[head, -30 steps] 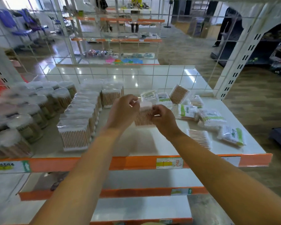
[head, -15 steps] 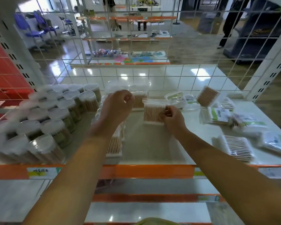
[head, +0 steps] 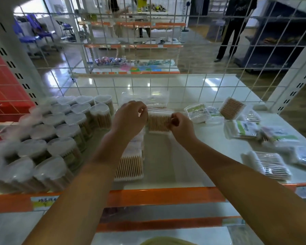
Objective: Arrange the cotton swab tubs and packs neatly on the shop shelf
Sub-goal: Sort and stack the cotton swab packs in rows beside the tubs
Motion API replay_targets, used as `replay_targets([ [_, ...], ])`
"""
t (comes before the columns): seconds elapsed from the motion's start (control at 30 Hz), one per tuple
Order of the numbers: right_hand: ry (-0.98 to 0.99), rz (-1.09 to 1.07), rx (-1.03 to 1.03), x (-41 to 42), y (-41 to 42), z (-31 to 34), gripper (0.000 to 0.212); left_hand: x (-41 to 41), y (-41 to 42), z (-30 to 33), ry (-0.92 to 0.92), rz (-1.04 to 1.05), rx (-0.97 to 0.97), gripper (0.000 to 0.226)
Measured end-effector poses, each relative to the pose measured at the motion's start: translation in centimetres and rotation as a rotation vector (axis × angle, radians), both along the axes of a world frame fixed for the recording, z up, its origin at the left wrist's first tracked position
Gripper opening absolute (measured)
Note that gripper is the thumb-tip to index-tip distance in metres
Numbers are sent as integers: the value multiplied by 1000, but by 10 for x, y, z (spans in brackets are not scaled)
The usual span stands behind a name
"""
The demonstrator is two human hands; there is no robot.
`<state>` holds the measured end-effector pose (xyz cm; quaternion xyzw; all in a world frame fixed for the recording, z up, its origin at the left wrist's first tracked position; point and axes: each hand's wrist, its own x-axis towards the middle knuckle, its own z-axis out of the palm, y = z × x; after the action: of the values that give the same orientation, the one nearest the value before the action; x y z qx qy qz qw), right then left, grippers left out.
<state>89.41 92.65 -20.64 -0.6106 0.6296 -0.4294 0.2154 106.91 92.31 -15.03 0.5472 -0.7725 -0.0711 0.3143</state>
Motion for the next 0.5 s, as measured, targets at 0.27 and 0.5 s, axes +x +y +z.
replay_targets([
  [0.27,91,-43,-28,12,-13,0,25,3,-3,-5,-12,-40,-27,20],
  [0.5,153,-35,-75,17,-13,-4,33,5,-10,-9,1,-72,-56,19],
])
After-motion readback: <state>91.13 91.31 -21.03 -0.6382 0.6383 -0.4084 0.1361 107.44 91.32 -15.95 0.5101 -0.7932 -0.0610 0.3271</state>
